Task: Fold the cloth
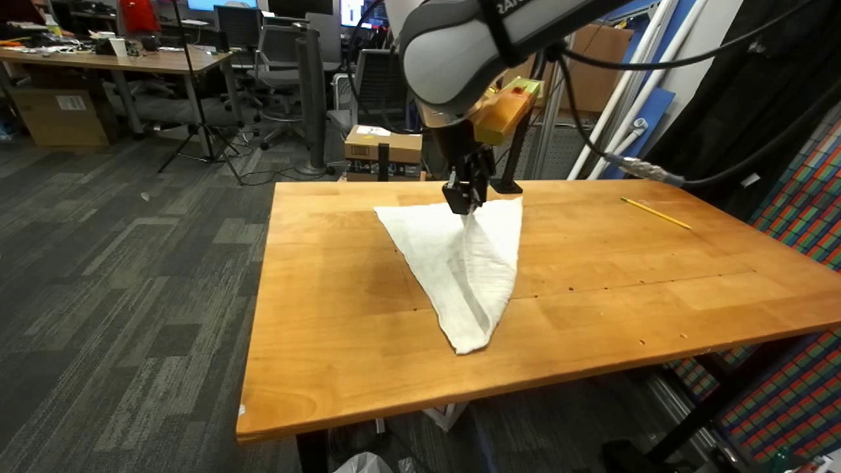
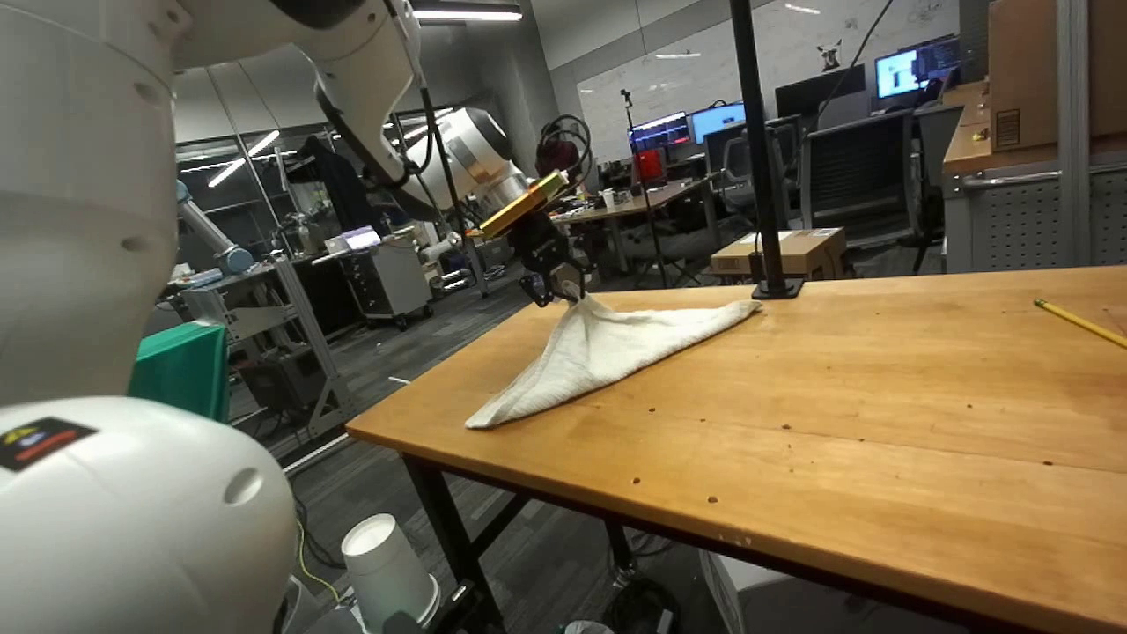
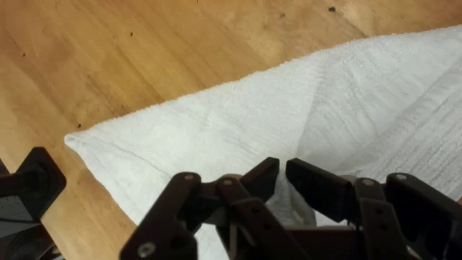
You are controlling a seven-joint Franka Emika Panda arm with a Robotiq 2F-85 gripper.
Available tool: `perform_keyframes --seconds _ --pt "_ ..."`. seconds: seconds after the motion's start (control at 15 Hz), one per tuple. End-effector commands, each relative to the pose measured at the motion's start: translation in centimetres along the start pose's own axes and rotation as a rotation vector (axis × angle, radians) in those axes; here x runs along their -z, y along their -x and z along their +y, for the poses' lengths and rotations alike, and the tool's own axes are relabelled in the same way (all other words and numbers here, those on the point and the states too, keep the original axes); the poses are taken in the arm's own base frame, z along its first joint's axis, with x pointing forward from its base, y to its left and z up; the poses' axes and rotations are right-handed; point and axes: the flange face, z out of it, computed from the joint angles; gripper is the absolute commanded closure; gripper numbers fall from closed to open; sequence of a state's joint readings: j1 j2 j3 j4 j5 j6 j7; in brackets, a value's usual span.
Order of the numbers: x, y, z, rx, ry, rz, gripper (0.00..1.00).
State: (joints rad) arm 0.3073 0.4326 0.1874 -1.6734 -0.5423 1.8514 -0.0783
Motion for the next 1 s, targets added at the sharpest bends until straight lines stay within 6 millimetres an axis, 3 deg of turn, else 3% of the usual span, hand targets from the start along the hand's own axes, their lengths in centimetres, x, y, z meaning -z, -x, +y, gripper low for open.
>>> perform_keyframes --seconds 0.0,0.2,0.6,0.93 --pt "2.0 -4.5 0.8 0.037 0.043 0.005 0.91" --pt "1.8 -6.6 2.1 0.015 0.017 0.008 0.91" --pt "0.5 -8.3 3.8 -0.065 -0.056 -0.021 0.92" --pt "1.3 -10.1 2.2 -0.074 -0.112 -0.016 0.92"
